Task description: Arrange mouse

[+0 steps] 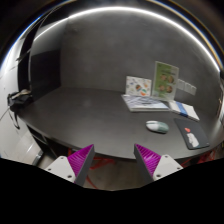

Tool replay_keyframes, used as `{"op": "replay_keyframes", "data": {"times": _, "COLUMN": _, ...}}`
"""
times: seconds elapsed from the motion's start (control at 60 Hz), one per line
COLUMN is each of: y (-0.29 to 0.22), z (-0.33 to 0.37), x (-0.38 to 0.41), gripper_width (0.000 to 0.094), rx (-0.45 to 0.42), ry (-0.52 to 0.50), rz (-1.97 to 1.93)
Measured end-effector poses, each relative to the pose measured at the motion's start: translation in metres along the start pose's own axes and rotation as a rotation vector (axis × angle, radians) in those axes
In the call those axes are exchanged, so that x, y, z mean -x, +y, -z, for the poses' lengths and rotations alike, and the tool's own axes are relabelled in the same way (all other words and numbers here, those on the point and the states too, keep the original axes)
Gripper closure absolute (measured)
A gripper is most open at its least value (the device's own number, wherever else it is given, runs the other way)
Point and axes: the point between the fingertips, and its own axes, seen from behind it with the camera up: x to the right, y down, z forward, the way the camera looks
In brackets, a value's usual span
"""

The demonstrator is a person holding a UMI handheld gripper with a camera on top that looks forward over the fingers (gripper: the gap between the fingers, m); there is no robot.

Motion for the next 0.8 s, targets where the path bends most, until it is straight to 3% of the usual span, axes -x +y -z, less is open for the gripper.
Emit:
{"op": "replay_keyframes", "data": {"times": 0.233, "y": 0.013, "z": -0.071, "x": -0.173, "gripper_width": 0.0111, "rx": 0.021, "ry": 0.123, "rz": -0.005}}
{"op": "replay_keyframes", "data": {"times": 0.617, "y": -0.018, "z": -0.172, "x": -0.223, "gripper_width": 0.0116, "rx": 0.063, "ry": -0.138, "rz": 0.003}}
{"op": "replay_keyframes", "data": {"times": 0.8, "y": -0.039, "z": -0.209, "x": -0.233, "gripper_width": 0.0122, "rx": 0.078, "ry": -0.158, "rz": -0.007}}
